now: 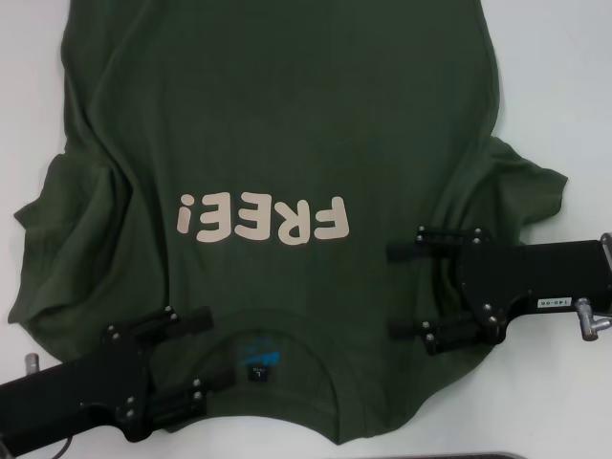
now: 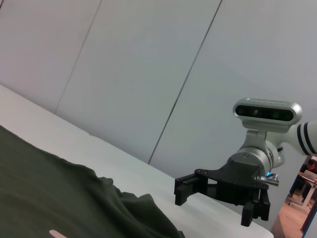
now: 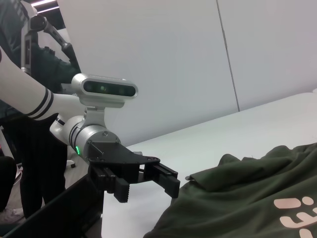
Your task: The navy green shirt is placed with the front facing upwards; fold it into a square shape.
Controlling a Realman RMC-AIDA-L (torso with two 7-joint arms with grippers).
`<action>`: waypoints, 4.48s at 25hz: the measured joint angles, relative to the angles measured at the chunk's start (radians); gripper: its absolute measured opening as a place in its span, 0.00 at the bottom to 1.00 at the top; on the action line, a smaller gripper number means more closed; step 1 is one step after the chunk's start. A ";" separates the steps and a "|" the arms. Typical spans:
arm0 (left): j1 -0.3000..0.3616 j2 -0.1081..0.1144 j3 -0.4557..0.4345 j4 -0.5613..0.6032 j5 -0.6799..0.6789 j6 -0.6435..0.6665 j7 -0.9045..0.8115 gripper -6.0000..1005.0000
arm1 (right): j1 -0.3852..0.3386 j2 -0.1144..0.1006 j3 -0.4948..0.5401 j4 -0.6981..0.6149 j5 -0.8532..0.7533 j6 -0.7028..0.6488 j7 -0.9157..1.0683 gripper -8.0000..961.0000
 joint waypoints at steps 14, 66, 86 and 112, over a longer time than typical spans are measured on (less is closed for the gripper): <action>0.001 0.007 0.002 0.000 0.000 0.003 -0.001 0.72 | -0.003 -0.001 0.000 0.000 -0.001 0.000 0.002 0.98; -0.237 0.240 -0.122 0.187 0.289 -0.347 -1.494 0.72 | 0.017 -0.004 0.002 -0.011 0.004 -0.003 0.067 0.98; -0.263 0.234 -0.114 0.144 0.339 -0.363 -1.506 0.70 | 0.017 -0.004 0.007 -0.011 0.000 -0.003 0.068 0.98; -0.298 0.229 -0.036 0.156 0.341 -0.349 -1.526 0.35 | 0.015 -0.006 0.008 -0.011 -0.001 -0.003 0.068 0.98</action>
